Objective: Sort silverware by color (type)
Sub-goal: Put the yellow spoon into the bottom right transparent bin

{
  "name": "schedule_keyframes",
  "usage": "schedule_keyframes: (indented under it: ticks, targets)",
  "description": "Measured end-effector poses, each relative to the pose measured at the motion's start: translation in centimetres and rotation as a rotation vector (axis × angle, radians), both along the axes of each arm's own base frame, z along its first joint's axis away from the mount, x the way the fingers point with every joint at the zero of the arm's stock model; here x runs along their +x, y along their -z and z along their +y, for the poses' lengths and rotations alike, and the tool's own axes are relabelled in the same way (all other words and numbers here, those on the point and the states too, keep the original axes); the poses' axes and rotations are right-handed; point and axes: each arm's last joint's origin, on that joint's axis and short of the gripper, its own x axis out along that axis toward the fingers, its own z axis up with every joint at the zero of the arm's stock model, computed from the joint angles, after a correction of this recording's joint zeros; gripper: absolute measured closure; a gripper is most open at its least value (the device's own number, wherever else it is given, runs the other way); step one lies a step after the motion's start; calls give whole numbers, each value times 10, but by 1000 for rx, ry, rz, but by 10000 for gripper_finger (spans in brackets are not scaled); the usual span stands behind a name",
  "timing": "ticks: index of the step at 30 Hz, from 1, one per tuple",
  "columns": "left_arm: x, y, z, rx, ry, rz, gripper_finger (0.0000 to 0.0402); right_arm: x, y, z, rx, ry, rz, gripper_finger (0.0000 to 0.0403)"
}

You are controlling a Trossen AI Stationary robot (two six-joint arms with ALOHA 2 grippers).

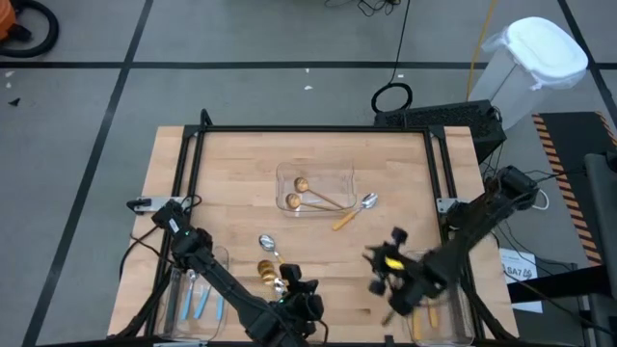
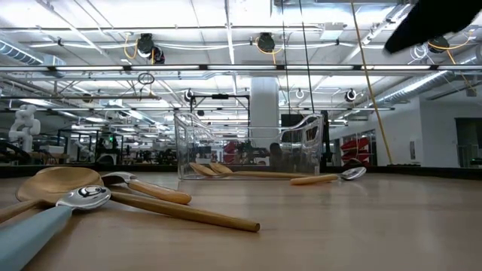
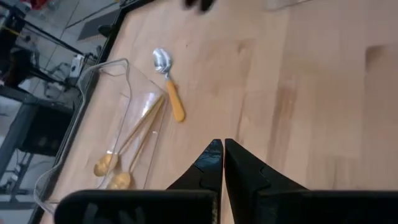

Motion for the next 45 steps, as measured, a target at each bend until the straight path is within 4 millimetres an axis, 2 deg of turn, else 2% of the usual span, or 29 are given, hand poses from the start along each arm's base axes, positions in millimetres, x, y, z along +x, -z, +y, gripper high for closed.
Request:
schedule_keyframes:
  ticks: [4, 7, 10, 14, 19, 26, 36, 40, 45]
  targets:
    - [-6, 2, 1, 31, -6, 37, 383, 12, 8, -34, -159, -16, 222, 314]
    - [-9, 16, 4, 78, -26, 66, 383, 21, 18, -52, -245, -104, 345, 313]
    - [-9, 34, 10, 119, -41, 114, 383, 30, 34, -68, -233, -228, 437, 313]
    - [-8, 57, 23, 171, -70, 175, 383, 40, 58, -91, -142, -335, 438, 313]
    - [-12, 74, 35, 239, -86, 250, 383, 40, 72, -119, -95, -240, 455, 313]
    - [-11, 73, 50, 327, -107, 285, 383, 39, 74, -147, -94, -106, 522, 313]
    - [-13, 74, 56, 432, -86, 286, 383, 30, 87, -168, -104, -43, 567, 313]
    - [-6, 76, 59, 408, -89, 265, 383, 29, 89, -180, -111, 34, 564, 313]
    - [-1, 79, 52, 371, -33, 265, 383, 21, 96, -189, -81, 86, 586, 313]
